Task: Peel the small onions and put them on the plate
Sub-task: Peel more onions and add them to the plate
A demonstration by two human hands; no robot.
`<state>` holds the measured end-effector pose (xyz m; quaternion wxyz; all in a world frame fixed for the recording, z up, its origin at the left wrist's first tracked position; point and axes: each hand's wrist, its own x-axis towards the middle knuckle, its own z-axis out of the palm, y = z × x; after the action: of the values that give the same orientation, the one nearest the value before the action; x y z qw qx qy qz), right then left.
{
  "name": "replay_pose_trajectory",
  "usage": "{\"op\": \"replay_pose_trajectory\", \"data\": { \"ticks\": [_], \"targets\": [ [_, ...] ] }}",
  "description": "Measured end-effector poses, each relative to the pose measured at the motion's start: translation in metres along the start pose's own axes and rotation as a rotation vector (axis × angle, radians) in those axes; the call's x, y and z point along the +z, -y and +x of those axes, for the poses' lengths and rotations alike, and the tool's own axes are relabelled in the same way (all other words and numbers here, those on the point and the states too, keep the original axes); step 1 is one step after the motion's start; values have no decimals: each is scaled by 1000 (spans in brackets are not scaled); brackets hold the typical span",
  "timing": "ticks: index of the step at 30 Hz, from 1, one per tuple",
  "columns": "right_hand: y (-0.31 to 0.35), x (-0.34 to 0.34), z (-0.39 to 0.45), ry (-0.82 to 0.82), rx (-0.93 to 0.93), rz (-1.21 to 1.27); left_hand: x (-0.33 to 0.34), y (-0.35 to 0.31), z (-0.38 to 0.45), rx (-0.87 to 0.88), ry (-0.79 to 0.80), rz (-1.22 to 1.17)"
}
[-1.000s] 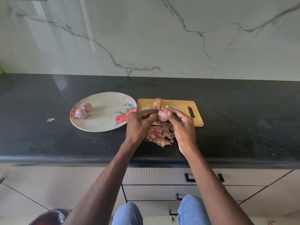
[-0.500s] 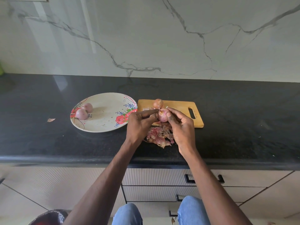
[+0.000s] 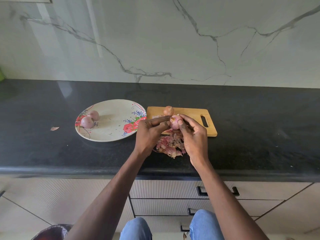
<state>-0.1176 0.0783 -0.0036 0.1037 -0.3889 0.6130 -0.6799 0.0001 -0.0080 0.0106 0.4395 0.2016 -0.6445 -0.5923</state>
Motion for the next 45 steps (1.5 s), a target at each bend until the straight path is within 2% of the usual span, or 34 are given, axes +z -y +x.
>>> {"op": "replay_pose_trajectory", "data": {
  "ticks": [8,19,23,30,33,38,45],
  "targets": [
    [0,1,0,9,-7,-10,-2,-2,3,-103,5,-149],
    [1,1,-1,-11,-8,-10,1,1,3,-84,-82,-60],
    [2,-1,-1,-16,-19,-16,0,1,2,-71,-49,-26],
    [1,0,0,0,-23,-48,-2,-3,3,-128,-43,-160],
    [1,0,-1,-2,-31,-65,0,-4,2,-101,-52,-124],
    [3,1,-2,-24,-25,-46,1,-1,1,-21,-92,99],
    [4,0,-1,-22,-2,-67,2,-3,-1,-72,-86,1]
  ]
}}
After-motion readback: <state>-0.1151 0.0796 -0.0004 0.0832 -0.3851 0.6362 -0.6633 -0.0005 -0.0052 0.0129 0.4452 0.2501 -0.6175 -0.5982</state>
